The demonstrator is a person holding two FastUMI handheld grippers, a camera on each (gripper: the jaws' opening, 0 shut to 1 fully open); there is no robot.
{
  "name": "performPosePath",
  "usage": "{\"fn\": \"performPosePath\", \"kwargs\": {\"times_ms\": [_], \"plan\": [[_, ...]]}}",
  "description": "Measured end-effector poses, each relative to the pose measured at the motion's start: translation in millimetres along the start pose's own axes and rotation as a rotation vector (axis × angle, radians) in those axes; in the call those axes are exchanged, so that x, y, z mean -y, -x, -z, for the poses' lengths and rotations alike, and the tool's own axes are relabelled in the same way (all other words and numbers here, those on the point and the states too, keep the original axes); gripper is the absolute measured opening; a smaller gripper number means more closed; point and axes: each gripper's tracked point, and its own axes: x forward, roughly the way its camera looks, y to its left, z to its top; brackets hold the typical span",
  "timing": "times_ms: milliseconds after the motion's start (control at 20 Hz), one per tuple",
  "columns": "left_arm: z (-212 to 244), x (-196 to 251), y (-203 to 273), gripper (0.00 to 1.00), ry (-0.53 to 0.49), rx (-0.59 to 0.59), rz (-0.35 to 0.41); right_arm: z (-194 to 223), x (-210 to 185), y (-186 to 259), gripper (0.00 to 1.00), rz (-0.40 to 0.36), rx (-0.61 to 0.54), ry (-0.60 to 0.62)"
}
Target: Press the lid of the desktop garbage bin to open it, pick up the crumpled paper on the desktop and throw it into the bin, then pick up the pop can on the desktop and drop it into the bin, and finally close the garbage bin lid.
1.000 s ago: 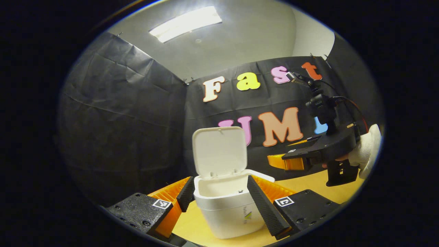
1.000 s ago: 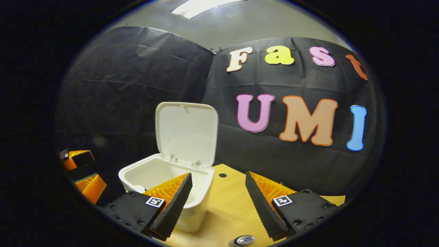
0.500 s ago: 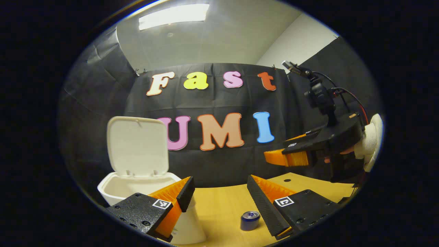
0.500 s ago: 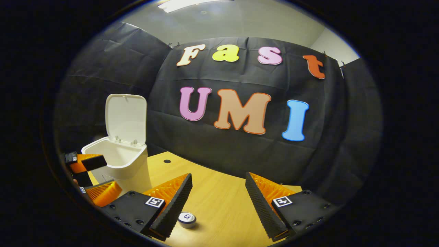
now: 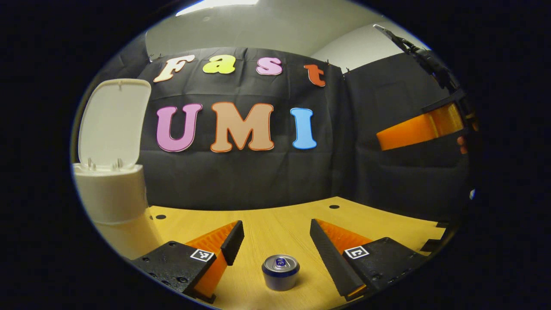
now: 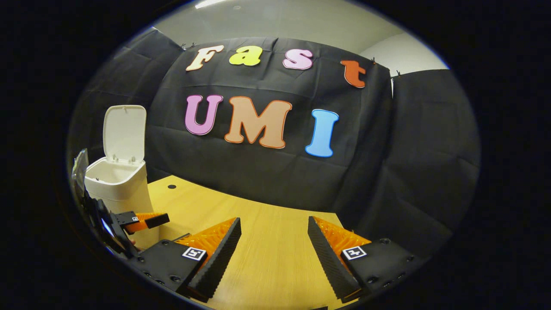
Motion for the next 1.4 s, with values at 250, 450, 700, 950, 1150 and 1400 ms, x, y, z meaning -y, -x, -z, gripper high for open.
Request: {"fn": "performPosePath", "kwargs": {"times_ms": [250, 450, 700, 950, 1150, 1400], "plan": [[49.9, 0.6, -14.7, 0.94, -0.023, -0.098, 0.003, 12.5, 17.4, 8.4, 0.96, 0.056, -0.033, 0.002], [79.5, 3.8, -19.5, 0.94, -0.016, -0.169, 0.004, 19.3, 25.9, 11.6, 0.99, 0.081, -0.046, -0.014], [109.7, 1.9, -21.7, 0.87, -0.009, -0.256, -0.010, 27.8, 29.4, 10.4, 0.99, 0.088, -0.067, -0.019], [111.6, 1.0, -24.3, 0.78, 0.000, -0.274, -0.006, 30.0, 28.8, 7.5, 0.99, 0.084, -0.074, -0.026], [97.9, -4.4, -21.0, 0.77, 0.008, -0.267, -0.020, 32.5, 27.7, 6.8, 0.99, 0.075, -0.078, -0.022], [43.6, -10.3, -13.8, 0.77, 0.014, -0.212, -0.040, 39.2, 18.0, 2.2, 0.99, 0.040, -0.089, -0.029]]}}
